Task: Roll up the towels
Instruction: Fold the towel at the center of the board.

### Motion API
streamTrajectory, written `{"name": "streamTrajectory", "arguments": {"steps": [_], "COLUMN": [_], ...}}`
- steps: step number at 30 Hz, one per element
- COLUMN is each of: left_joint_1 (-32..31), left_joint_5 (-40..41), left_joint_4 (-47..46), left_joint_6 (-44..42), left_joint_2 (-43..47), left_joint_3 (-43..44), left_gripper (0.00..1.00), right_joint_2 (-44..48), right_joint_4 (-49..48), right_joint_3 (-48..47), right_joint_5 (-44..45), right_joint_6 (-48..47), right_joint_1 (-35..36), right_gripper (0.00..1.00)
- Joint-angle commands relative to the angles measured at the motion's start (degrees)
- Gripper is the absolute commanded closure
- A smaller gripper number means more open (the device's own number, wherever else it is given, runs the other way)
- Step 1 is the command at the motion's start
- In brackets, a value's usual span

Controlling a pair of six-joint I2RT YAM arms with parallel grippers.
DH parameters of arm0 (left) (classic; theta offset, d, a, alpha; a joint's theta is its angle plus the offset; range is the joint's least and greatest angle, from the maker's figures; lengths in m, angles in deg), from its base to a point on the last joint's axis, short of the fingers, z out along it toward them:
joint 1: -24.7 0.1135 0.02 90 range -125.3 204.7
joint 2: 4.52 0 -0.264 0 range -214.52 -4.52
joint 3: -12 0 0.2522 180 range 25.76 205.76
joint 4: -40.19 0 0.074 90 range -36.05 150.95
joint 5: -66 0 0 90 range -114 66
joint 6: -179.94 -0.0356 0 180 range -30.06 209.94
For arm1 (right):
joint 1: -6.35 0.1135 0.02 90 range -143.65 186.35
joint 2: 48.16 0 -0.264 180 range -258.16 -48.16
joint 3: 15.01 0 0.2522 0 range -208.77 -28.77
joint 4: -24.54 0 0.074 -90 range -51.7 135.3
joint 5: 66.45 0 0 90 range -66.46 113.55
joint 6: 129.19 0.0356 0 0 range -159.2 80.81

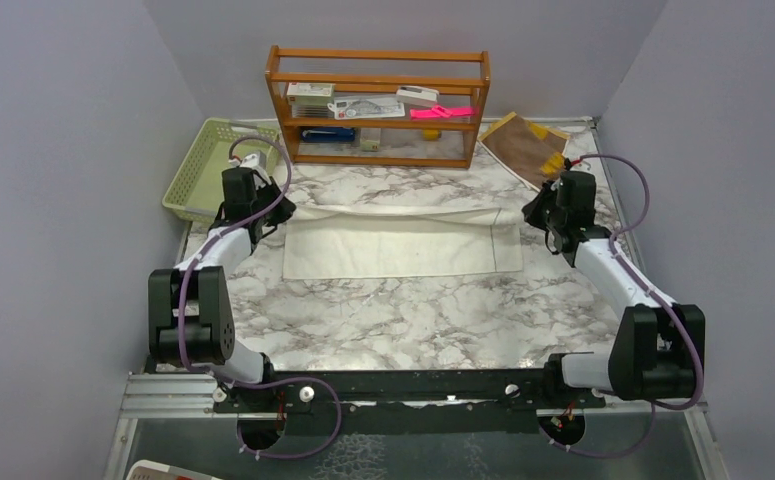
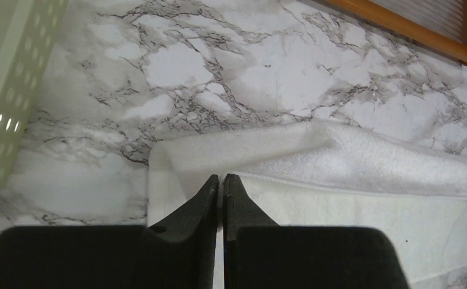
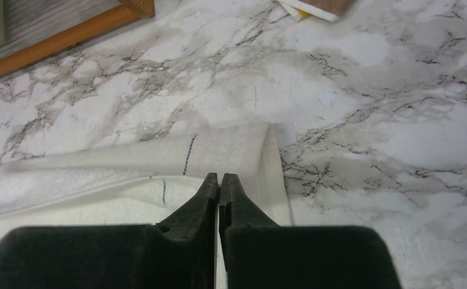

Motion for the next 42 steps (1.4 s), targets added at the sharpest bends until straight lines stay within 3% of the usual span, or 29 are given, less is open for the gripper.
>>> {"name": "streamTrajectory", "arguments": {"steps": [1,19,35,39,42], "left_joint_1": [0.2,0.23,0.16,0.18,0.16], "left_joint_5": [1.98,2.19,3.38,5.9,7.85], "left_joint_4": [0.14,5.46,16.7,21.05,23.16], "left_joint_6": [-0.13,7.91,11.57,14.85,16.21], "left_joint_2": [5.98,22.46,28.55,28.46,29.24], "left_joint_3": [-3.85,-17.68,-21.46,-21.59,-20.74], "left_gripper": [1.0,1.0,0.99,0.8,0.6], "right_joint_2": [3.95,10.88,12.5,13.26,14.34], "right_joint_4": [2.07,10.61,15.27,16.19,17.08], "right_joint_3": [1.68,6.38,10.0,10.05,9.84], "right_joint_5": [3.26,4.45,4.87,6.87,7.89], "right_joint_6": [0.33,2.96,5.07,5.19,5.35], "right_joint_1": [-0.39,-0.38,-0.35,-0.33,-0.35], "right_gripper": [0.99,0.99,0.96,0.88,0.68]}}
